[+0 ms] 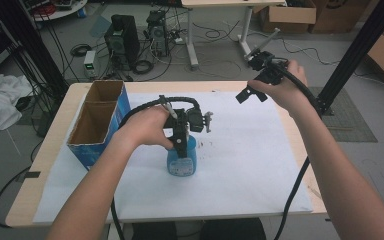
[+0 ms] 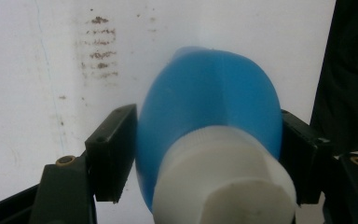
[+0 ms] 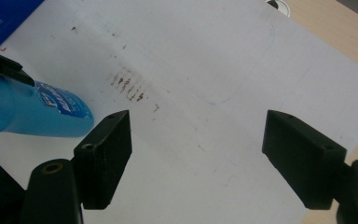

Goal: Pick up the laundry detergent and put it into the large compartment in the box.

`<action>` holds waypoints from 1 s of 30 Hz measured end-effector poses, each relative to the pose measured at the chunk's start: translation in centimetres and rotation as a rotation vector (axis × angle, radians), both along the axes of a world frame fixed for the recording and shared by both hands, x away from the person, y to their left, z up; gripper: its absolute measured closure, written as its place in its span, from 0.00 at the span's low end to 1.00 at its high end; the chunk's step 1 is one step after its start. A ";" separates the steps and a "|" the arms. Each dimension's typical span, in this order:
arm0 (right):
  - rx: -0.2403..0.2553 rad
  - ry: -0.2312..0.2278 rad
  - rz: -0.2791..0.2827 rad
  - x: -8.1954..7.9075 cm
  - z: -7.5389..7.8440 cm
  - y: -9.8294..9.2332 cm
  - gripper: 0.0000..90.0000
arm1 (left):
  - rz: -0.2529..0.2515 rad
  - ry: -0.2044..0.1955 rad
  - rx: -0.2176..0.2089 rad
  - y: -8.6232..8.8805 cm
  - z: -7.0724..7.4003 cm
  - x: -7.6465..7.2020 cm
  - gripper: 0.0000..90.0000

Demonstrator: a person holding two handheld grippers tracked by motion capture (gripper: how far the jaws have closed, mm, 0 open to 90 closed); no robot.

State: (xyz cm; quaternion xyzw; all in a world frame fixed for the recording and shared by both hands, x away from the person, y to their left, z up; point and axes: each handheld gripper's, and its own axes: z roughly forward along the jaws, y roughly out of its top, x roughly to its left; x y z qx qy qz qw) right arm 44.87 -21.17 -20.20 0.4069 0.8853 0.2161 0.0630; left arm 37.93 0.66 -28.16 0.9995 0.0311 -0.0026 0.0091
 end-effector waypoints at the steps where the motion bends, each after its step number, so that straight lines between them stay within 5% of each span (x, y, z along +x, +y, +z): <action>1: 0.000 -0.001 0.000 0.0 0.0 0.0 0.27 | -0.001 0.000 0.001 0.0 0.0 0.0 0.35; 30: 0.008 0.005 -0.002 0.0 -0.4 -0.2 0.27 | -0.012 0.001 -0.002 -0.1 -0.1 0.0 0.41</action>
